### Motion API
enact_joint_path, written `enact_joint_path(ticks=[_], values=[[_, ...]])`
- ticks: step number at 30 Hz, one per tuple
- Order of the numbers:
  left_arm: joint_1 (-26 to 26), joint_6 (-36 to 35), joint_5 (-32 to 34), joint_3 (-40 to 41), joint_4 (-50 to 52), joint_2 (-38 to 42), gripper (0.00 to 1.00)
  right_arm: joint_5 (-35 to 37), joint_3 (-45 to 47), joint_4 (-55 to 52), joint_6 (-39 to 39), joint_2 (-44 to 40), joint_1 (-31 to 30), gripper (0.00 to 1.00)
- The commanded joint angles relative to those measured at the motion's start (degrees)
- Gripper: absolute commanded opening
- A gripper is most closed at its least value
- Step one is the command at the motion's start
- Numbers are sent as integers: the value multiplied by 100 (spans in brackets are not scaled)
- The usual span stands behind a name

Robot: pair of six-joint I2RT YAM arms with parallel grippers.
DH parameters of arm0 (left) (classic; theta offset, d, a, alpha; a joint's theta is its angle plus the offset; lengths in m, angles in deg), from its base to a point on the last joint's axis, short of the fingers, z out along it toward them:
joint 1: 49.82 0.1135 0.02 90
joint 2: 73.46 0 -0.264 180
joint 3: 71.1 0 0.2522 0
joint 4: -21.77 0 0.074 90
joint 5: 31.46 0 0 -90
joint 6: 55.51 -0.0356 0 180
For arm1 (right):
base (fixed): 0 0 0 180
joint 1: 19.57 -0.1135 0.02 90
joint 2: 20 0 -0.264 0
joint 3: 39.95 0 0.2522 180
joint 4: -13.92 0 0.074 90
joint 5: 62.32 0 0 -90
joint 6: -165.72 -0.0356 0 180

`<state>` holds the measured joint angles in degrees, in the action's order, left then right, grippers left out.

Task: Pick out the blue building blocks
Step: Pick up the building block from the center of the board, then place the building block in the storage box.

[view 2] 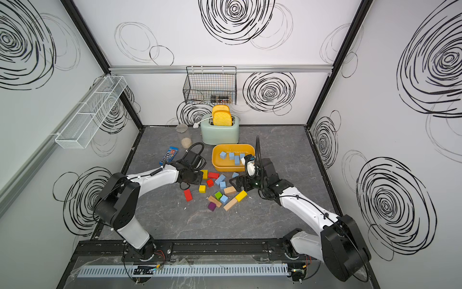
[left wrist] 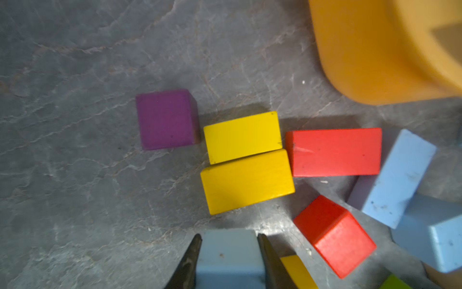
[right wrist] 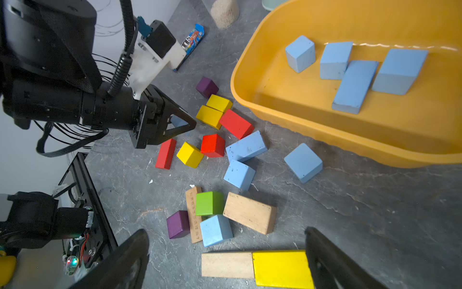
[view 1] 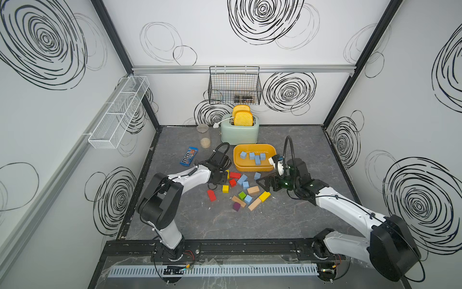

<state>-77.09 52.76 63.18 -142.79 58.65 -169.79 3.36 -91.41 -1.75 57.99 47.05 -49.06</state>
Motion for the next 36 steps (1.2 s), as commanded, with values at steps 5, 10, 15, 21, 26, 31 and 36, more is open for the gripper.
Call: enact_joint_path(ticks=[5, 10, 15, 21, 26, 31, 36], values=[[-3, -111, -11, -411, 175, 572, 0, -108, -164, 87, -29, -456, 152, 98], [-118, -370, -202, -790, 240, 782, 0, 25, -98, 241, -135, -835, 186, 98], [-217, -585, -131, -1289, 427, 783, 0, 129, -133, 192, -151, -1035, 273, 98], [-338, -684, -127, -1726, 392, 666, 0, 253, -4, 244, -154, -1109, 397, 98], [-470, -723, -148, -2011, 298, 456, 0, 350, 181, 381, -276, -1174, 527, 98], [-568, -744, -200, -2360, 249, 107, 0, 413, 240, 421, -309, -1152, 640, 98], [-635, -780, -270, -2701, 220, -292, 0, 425, 254, 516, -309, -1048, 732, 98]])
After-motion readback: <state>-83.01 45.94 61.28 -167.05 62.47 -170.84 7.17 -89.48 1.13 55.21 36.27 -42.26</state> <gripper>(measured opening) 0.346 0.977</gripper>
